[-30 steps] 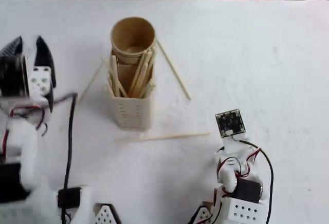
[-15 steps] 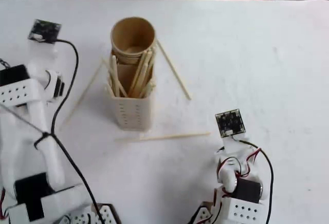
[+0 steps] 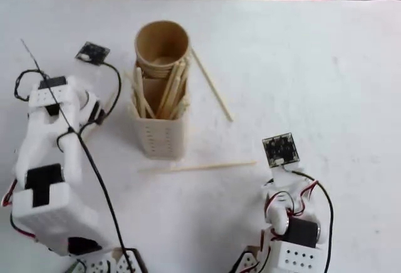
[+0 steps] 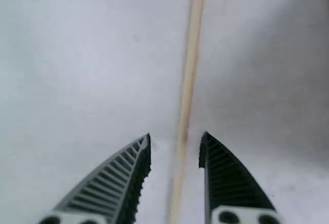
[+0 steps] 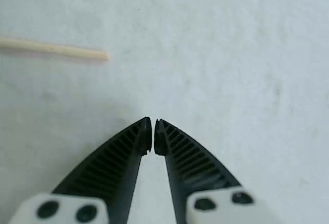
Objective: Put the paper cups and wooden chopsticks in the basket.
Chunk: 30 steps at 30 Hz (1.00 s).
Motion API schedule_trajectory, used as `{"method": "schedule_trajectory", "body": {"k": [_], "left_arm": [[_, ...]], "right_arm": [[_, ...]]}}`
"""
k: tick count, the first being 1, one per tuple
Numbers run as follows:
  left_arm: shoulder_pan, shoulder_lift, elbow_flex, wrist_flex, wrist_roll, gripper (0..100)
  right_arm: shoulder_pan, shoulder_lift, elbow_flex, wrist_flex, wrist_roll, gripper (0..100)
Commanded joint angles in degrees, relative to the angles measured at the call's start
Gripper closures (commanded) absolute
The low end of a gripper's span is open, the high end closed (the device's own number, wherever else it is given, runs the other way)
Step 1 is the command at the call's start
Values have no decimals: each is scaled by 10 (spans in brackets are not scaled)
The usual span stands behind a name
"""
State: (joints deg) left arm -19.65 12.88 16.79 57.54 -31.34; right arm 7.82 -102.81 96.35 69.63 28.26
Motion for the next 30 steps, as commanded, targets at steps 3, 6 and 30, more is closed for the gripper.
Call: {"method": "schedule_trajectory", "body": {"k": [3, 6, 30], "left_arm": [[29, 24, -31, -34, -3, 831], [30, 27, -31, -47, 0, 832], [14, 29, -43, -52, 25, 832]], "right_arm": [[6, -4, 5, 0, 5, 974], [6, -4, 5, 0, 5, 974], [6, -4, 5, 0, 5, 974]]}}
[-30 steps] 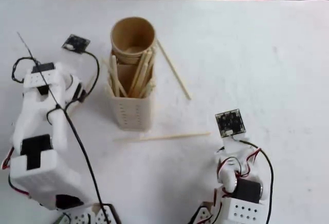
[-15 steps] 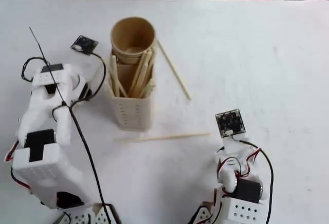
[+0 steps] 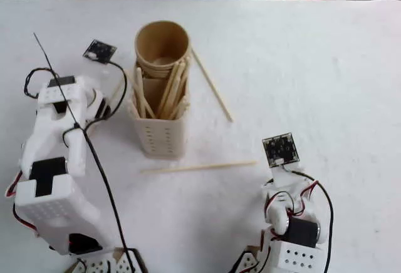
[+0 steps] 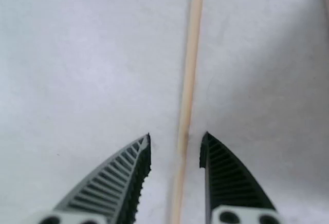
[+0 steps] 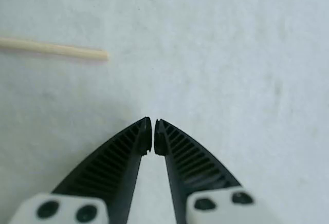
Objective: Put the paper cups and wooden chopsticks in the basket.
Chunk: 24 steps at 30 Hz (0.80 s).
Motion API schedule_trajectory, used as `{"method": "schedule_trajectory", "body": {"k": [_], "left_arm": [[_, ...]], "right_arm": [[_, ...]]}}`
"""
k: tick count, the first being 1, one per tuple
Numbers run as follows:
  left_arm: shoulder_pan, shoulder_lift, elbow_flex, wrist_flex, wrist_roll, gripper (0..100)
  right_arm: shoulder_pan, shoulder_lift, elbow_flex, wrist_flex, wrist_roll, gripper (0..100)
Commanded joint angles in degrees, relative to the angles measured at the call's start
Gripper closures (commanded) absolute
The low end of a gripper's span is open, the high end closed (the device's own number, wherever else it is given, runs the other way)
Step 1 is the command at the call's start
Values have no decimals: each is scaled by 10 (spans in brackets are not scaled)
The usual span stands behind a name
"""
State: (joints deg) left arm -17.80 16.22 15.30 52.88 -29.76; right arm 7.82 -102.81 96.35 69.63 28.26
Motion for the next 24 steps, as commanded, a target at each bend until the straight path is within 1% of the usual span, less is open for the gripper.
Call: {"method": "schedule_trajectory", "body": {"k": [1, 5, 7, 10, 17, 21, 24], "left_arm": [[-5, -4, -28, -5, 9, 832], [-7, 28, -49, -1, 12, 832], [-7, 60, -81, 18, 23, 854], [-7, 112, -164, 87, 26, 875], [-13, 231, -338, 237, 26, 888], [-10, 284, -411, 323, 25, 984], [-9, 304, -441, 360, 8, 980]], "right_arm": [[6, -4, 5, 0, 5, 974], [6, -4, 5, 0, 5, 974], [6, -4, 5, 0, 5, 974], [6, -4, 5, 0, 5, 974], [6, -4, 5, 0, 5, 974], [6, -4, 5, 0, 5, 974], [6, -4, 5, 0, 5, 974]]}}
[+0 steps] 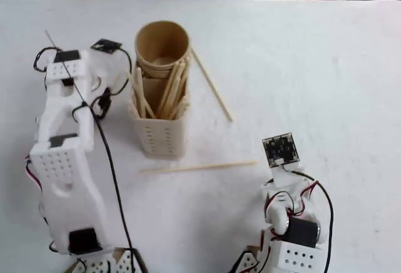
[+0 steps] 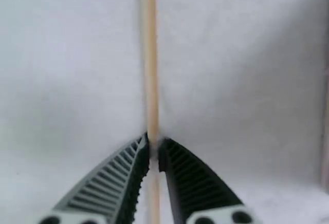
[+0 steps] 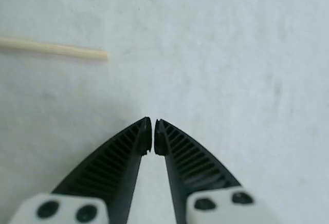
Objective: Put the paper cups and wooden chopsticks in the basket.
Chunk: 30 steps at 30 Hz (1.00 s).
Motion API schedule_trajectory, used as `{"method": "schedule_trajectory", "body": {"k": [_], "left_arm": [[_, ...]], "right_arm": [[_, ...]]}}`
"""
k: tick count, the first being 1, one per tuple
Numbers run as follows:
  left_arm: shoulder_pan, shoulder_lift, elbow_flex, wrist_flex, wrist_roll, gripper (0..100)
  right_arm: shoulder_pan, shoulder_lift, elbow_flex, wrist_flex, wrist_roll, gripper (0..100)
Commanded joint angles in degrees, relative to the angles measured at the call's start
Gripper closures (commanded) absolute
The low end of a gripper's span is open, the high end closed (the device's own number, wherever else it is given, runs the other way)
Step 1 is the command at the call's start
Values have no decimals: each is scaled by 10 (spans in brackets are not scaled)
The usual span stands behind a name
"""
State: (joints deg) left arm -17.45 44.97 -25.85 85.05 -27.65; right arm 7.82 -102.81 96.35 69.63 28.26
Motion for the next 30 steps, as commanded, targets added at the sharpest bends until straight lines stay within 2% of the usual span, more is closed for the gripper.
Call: {"method": "schedule_trajectory", "body": {"k": [1, 8, 14, 18, 24, 28, 30], "left_arm": [[-14, 16, -38, 47, -18, 978], [-15, -66, -98, 126, -16, 977], [-20, -231, -55, 142, 34, 977], [-22, -389, 36, 116, 58, 977], [0, -722, 246, 24, 77, 977], [76, -925, 350, -28, 79, 977], [131, -996, 371, -44, 102, 977]], "right_arm": [[6, -4, 5, 0, 5, 974], [6, -4, 5, 0, 5, 974], [6, -4, 5, 0, 5, 974], [6, -4, 5, 0, 5, 974], [6, -4, 5, 0, 5, 974], [7, -4, 5, 0, 5, 974], [7, -4, 5, 0, 5, 974]]}}
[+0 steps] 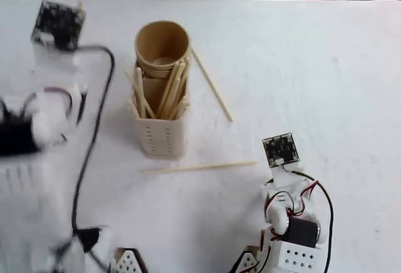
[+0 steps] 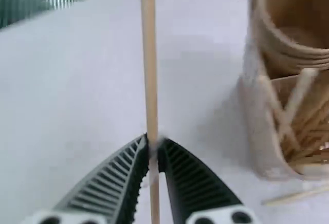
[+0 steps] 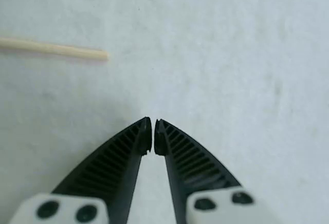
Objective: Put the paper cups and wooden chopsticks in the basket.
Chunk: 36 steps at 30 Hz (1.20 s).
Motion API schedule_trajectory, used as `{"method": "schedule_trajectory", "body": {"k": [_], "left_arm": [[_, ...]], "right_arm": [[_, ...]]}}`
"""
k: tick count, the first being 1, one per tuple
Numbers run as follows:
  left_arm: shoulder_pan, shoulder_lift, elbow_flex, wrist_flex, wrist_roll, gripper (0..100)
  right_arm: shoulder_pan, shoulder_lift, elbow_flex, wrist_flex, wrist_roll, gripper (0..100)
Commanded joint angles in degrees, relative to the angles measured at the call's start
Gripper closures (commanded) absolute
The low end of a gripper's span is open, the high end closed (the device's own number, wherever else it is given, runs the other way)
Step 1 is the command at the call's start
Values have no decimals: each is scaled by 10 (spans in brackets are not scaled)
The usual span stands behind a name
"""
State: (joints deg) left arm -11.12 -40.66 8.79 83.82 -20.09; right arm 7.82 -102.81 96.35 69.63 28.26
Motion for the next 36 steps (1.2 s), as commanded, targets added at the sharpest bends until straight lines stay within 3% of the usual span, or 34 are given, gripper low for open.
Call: {"method": "schedule_trajectory", "body": {"k": [1, 6, 13, 24, 36], "left_arm": [[95, -162, 25, -38, 43, 977], [217, -182, 26, -113, 77, 977], [298, -169, 29, -249, 74, 977], [361, -25, 30, -382, 40, 975], [347, -57, 119, -372, 34, 973]], "right_arm": [[7, -4, 5, 0, 5, 974], [7, -4, 5, 0, 5, 974], [7, -4, 5, 0, 5, 974], [7, -4, 5, 0, 5, 974], [7, -4, 5, 0, 5, 974]]}}
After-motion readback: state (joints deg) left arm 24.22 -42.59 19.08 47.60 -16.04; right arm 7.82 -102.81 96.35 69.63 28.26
